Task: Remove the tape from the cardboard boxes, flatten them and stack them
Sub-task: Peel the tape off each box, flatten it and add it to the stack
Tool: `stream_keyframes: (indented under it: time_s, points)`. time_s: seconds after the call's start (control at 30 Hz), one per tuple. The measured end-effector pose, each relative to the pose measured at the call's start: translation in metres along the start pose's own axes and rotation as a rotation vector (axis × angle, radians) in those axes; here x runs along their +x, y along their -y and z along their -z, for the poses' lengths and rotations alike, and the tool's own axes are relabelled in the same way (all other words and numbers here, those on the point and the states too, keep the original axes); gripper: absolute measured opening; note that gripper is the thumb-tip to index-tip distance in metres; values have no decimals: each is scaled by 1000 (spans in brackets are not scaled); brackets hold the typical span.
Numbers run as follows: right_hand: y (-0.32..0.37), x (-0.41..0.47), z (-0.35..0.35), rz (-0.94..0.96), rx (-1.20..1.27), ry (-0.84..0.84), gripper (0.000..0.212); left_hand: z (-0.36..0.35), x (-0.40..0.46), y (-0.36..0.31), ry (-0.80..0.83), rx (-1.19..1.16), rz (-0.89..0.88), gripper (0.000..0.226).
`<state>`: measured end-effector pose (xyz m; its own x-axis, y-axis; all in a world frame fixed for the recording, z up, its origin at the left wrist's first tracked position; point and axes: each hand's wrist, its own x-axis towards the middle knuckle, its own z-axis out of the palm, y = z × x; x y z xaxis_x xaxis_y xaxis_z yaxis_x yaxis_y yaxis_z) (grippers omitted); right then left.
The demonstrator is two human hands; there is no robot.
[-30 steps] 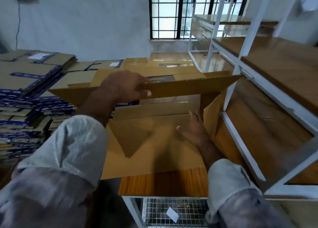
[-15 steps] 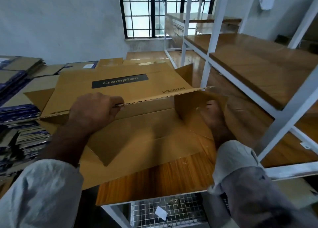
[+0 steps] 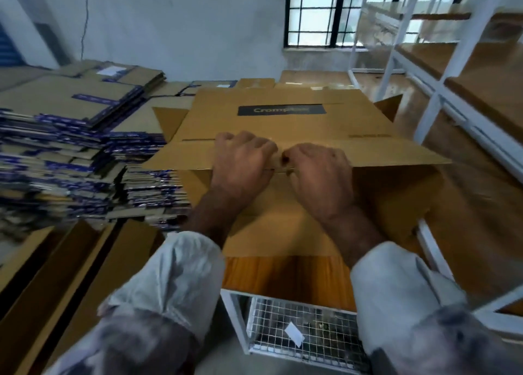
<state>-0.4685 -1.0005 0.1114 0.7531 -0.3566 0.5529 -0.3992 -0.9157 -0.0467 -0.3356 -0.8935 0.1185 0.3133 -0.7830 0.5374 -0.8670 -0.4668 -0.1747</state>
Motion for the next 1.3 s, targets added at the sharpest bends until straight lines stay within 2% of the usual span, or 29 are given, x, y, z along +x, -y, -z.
stream_keyframes:
  time_s: [0.03, 0.17, 0.23, 0.3, 0.43, 0.5, 0.53, 0.6, 0.67, 0.7, 0.73, 0.83, 0.97, 1.07, 1.2, 1.3]
  points:
    - [0, 6, -1, -24, 2, 25, 33, -1, -12, 6, -64, -6, 119, 47]
    - [-1, 15, 1, -84, -29, -22, 27, -26, -83, 35, -390, -279, 840, 57]
    - [0, 16, 1, -105, -45, -29, 26, -45, -105, 42, -433, -335, 1011, 68]
    - [2, 18, 2, -133, -52, -34, 25, -56, -107, 46, -366, -495, 1107, 82]
    - [13, 19, 8, -177, -45, 17, 29, -65, -76, 53, -87, -726, 1087, 123]
    - [18, 18, 10, -200, -68, 44, 30, -70, -57, 61, 18, -763, 1076, 129]
    - [20, 17, 11, -210, -80, 55, 30, -70, -50, 65, 69, -774, 1081, 123]
    - [25, 18, 12, -228, -91, 73, 31, -69, -46, 77, 93, -801, 1092, 91]
    - [28, 17, 12, -246, -102, 77, 31, -70, -60, 97, 16, -842, 1065, 46]
    - [29, 17, 12, -260, -111, 64, 31, -71, -73, 112, -26, -883, 1056, 30]
    - [27, 17, 13, -280, -117, 46, 29, -74, -87, 130, -60, -931, 1059, 25]
    - [23, 15, 17, -308, -94, 61, 28, -81, -126, 186, -97, -1020, 1083, 41]
    - [32, 13, 17, -295, -49, 129, 30, -84, -136, 238, -73, -1181, 1066, 41]
    - [40, 13, 14, -309, -48, 165, 37, -88, -133, 253, -18, -1249, 1055, 42]
    - [25, 16, 19, -446, -145, 255, 63, -96, -143, 261, 25, -1398, 1031, 36]
    - [17, 16, 18, -504, -152, 358, 60, -86, -146, 261, -17, -1440, 1062, 34]
